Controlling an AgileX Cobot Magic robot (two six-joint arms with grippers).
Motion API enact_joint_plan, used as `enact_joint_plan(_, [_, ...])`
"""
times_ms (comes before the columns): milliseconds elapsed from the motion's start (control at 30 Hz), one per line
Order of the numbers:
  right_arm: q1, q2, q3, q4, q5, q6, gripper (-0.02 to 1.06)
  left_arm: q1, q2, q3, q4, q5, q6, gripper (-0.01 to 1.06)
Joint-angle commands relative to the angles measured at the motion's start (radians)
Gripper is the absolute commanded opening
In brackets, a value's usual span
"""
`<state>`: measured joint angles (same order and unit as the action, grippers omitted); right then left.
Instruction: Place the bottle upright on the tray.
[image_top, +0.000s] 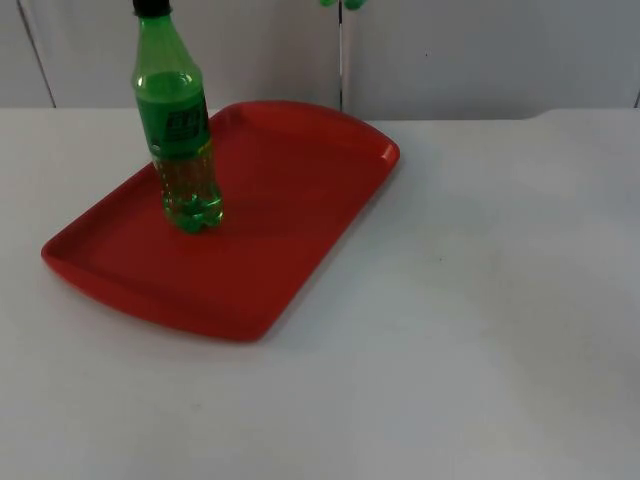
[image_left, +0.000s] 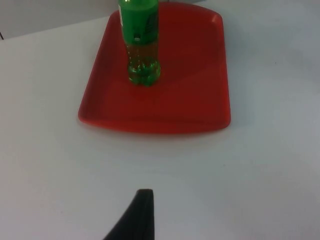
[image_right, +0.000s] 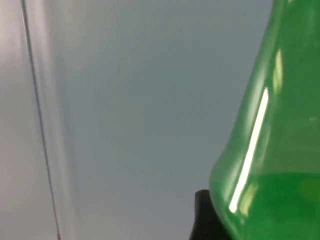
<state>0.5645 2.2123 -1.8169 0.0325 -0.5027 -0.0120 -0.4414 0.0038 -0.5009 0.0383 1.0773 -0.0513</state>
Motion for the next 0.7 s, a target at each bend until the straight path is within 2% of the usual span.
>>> enact_joint_plan(0, [0.006,0.028,-0.003,-0.012,-0.141,0.032,0.0,-0.006,-0.004,0.005,-0.004,-0.003,0.003,1.05])
enact_joint_plan(100, [0.006,0.09,-0.003,-0.084,-0.291,0.061,0.0,-0.006,-0.004,0.005,-0.004,-0.003,0.003,1.05])
enact_joint_plan(133, [0.006,0.09,-0.003,-0.084,-0.291,0.061,0.0,-0.006,-0.004,0.005,-0.004,-0.003,0.003,1.05])
enact_joint_plan(233, [0.006,0.146,-0.003,-0.114,-0.37,0.076,0.0,-0.006,-0.004,0.005,-0.004,-0.003,0.003,1.05])
enact_joint_plan(367, [0.006,0.2,-0.003,-0.114,-0.4,0.076,0.0,-0.006,-0.004,0.005,-0.004,-0.003,0.003,1.05])
enact_joint_plan(500, [0.006,0.262,-0.003,-0.114,-0.47,0.073,0.0,-0.006,-0.004,0.005,-0.004,-0.003,0.003,1.05])
enact_joint_plan(667, [0.003,0.334,-0.043,-0.114,-0.489,0.068,0.0,-0.006,-0.004,0.005,-0.004,-0.003,0.003,1.05])
